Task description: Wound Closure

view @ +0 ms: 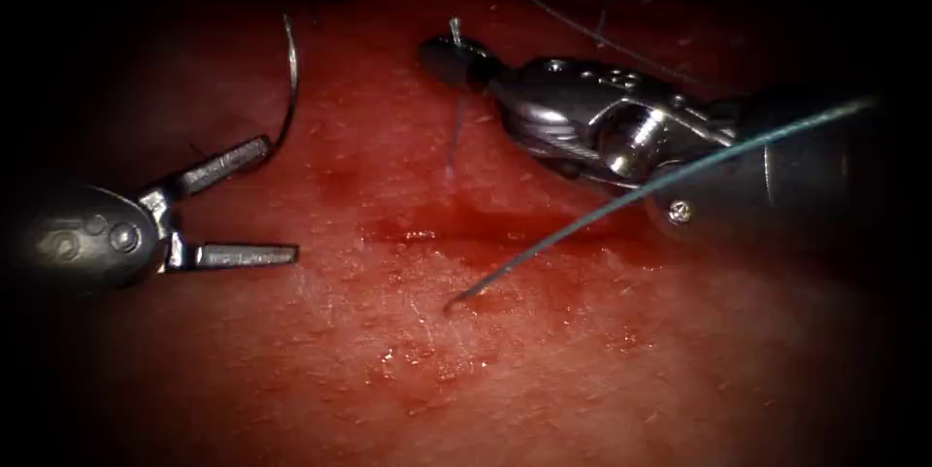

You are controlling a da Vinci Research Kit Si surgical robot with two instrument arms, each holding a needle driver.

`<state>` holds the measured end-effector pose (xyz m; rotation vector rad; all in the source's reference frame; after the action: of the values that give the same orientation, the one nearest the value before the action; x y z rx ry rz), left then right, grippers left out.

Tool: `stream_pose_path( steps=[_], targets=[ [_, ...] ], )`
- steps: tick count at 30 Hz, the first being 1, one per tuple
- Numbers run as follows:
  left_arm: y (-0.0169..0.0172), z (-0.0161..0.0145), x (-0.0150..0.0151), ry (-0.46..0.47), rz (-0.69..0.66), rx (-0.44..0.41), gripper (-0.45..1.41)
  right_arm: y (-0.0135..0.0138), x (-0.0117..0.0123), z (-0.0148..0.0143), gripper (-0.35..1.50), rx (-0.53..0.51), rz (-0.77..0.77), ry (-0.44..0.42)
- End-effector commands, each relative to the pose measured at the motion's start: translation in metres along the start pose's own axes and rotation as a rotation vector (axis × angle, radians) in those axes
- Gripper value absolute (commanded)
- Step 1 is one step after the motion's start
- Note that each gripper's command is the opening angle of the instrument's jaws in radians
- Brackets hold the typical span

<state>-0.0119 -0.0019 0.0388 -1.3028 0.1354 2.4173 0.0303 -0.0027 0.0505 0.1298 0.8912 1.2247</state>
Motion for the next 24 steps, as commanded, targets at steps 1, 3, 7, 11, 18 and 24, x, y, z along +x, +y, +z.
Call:
stream_pose_path(
  steps=[1,3,7,11,18,24],
  targets=[
    [0.0002,0.0007,0.0002,0.006,-0.011,-0.005,0.31,-0.0002,-0.0004,0.0006,-0.35,0.013,-0.018,0.005],
    [0.0005,0.0006,0.0009,0.024,-0.045,-0.012,0.32,-0.0001,-0.0004,0.0007,-0.11,0.049,-0.075,0.020],
    [0.0018,0.0006,0.0030,0.059,-0.129,-0.077,0.44,0.0003,0.0009,0.0003,1.41,0.158,-0.192,0.074],
    [0.0037,0.0007,0.0061,0.080,-0.157,-0.122,0.61,0.0007,0.0016,-0.0023,1.46,0.174,-0.318,0.148],
    [0.0068,0.0010,0.0136,0.085,-0.193,-0.126,1.06,0.0015,0.0018,-0.0084,1.43,0.178,-0.473,0.113],
    [0.0058,0.0012,0.0185,0.050,-0.246,-0.078,0.98,0.0026,-0.0013,-0.0114,1.33,0.209,-0.512,0.057]
  ],
)
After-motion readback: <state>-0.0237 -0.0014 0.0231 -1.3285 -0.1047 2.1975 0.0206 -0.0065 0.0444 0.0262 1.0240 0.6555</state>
